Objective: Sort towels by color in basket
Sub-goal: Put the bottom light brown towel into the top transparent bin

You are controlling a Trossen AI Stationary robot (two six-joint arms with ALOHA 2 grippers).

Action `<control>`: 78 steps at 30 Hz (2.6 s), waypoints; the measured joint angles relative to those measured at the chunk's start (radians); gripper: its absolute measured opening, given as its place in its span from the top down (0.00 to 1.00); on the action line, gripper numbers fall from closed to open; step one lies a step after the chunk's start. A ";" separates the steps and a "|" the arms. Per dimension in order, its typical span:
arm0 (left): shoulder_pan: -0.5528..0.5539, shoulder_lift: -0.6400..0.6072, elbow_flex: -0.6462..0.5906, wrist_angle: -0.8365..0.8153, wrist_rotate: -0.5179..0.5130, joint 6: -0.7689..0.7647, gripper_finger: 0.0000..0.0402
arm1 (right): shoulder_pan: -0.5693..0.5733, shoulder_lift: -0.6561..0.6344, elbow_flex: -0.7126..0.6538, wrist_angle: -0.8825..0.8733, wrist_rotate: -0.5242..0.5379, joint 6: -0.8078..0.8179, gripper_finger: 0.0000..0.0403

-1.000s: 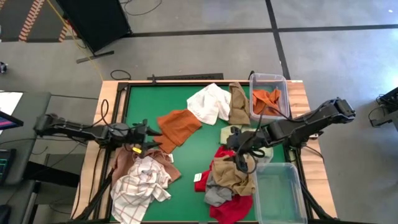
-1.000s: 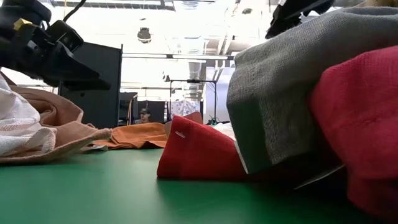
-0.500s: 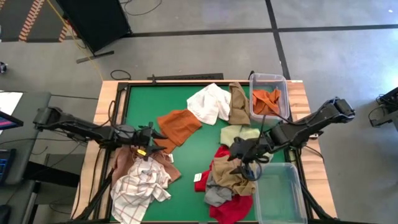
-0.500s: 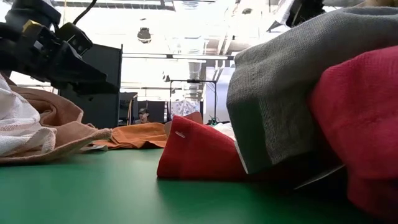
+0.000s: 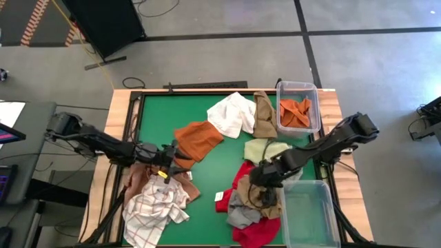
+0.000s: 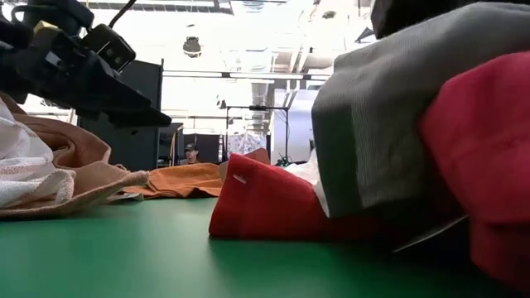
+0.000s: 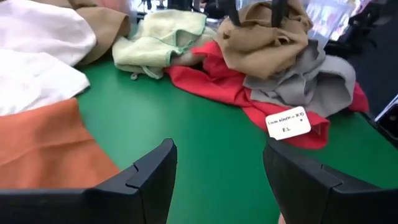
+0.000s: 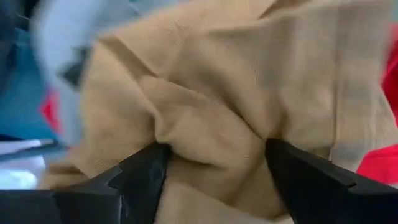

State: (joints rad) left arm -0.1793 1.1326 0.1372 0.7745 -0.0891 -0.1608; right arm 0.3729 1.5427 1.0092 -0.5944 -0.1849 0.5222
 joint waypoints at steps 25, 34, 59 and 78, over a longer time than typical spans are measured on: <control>0.000 0.097 0.046 -0.030 -0.001 -0.012 0.43 | -0.013 0.243 0.458 -0.523 0.252 -0.324 0.92; 0.000 0.097 0.045 -0.054 -0.001 -0.012 0.43 | -0.002 0.206 0.709 -0.786 0.516 -0.341 0.92; 0.000 0.097 0.045 -0.087 -0.001 -0.010 0.43 | -0.446 -0.001 0.748 -0.977 1.103 -0.111 0.91; 0.000 0.097 0.045 -0.114 -0.001 -0.009 0.43 | -0.933 -0.005 0.678 -0.976 0.902 -0.178 0.91</control>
State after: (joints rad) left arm -0.1795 1.2293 0.1822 0.6609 -0.0902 -0.1703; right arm -0.5603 1.5372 1.6874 -1.5703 0.7176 0.3440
